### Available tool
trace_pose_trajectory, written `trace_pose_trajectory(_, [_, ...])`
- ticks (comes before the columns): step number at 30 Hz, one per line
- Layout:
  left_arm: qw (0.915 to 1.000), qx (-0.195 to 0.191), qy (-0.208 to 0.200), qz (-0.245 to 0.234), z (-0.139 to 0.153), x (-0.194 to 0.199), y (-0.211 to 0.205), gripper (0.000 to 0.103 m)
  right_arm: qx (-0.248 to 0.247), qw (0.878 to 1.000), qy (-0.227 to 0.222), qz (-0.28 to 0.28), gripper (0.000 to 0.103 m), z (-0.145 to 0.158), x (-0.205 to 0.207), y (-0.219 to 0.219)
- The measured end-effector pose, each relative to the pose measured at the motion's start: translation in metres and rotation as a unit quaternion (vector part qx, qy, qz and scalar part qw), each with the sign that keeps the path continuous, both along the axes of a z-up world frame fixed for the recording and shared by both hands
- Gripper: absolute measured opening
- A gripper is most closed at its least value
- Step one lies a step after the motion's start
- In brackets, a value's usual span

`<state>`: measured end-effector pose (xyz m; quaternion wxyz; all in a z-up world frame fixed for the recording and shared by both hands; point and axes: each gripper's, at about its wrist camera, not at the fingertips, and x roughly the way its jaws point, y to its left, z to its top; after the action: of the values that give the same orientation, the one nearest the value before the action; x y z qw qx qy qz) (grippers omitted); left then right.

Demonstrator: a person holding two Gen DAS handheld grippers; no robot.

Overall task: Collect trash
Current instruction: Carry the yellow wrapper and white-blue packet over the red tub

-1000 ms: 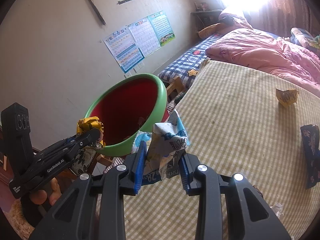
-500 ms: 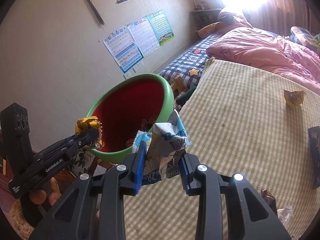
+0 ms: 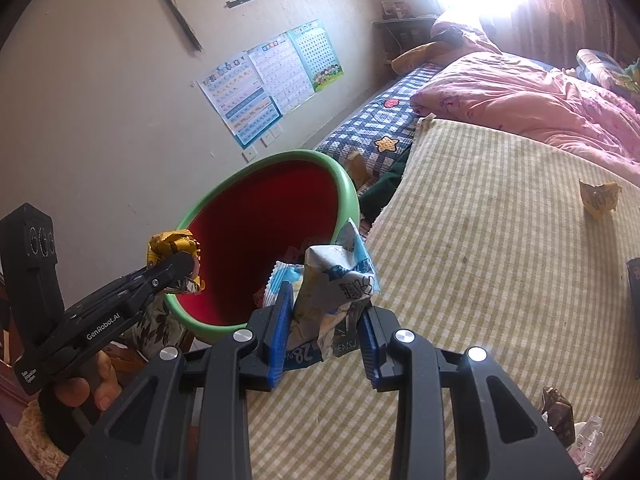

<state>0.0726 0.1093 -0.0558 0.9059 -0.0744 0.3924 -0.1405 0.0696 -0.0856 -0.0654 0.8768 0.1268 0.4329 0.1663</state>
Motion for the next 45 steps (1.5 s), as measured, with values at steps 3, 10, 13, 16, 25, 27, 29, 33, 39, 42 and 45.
trace_pose_trajectory(3, [1.0000,0.001,0.002,-0.002,-0.001,0.006,0.003,0.023,0.001,1.000,0.000,-0.002,0.031,0.001,0.003,0.004])
trace_pose_trajectory(10, [0.9999,0.009,0.005,-0.006,-0.007,0.017,0.010,0.023,-0.002,1.000,-0.005,0.001,0.031,0.003,0.011,0.017])
trace_pose_trajectory(13, [0.9999,0.012,0.009,-0.007,-0.009,0.022,0.011,0.024,-0.004,1.000,-0.008,0.005,0.031,0.004,0.017,0.023])
trace_pose_trajectory(16, [0.9998,0.015,0.012,-0.008,-0.012,0.027,0.014,0.024,-0.006,1.000,-0.011,0.007,0.031,0.007,0.022,0.029])
trace_pose_trajectory(25, [0.9995,0.019,0.019,-0.019,-0.017,0.040,0.015,0.024,-0.008,1.000,-0.009,0.011,0.031,0.006,0.038,0.041])
trace_pose_trajectory(27, [0.9994,0.018,0.020,-0.022,-0.018,0.041,0.015,0.024,-0.008,1.000,-0.007,0.011,0.031,0.005,0.040,0.042])
trace_pose_trajectory(29, [0.9994,0.018,0.020,-0.023,-0.018,0.042,0.016,0.024,-0.009,1.000,-0.005,0.011,0.031,0.004,0.042,0.043])
trace_pose_trajectory(33, [0.9993,0.016,0.022,-0.025,-0.019,0.045,0.018,0.024,-0.009,1.000,-0.006,0.013,0.031,0.007,0.046,0.048])
trace_pose_trajectory(39, [0.9992,0.015,0.026,-0.027,-0.021,0.052,0.018,0.024,-0.007,1.000,-0.005,0.009,0.031,0.005,0.045,0.045])
trace_pose_trajectory(42, [0.9990,0.015,0.028,-0.030,-0.023,0.054,0.016,0.024,-0.008,1.000,-0.003,0.007,0.031,0.006,0.047,0.045])
trace_pose_trajectory(45, [0.9990,0.012,0.030,-0.030,-0.023,0.056,0.016,0.024,-0.009,1.000,-0.004,0.006,0.031,0.007,0.048,0.044])
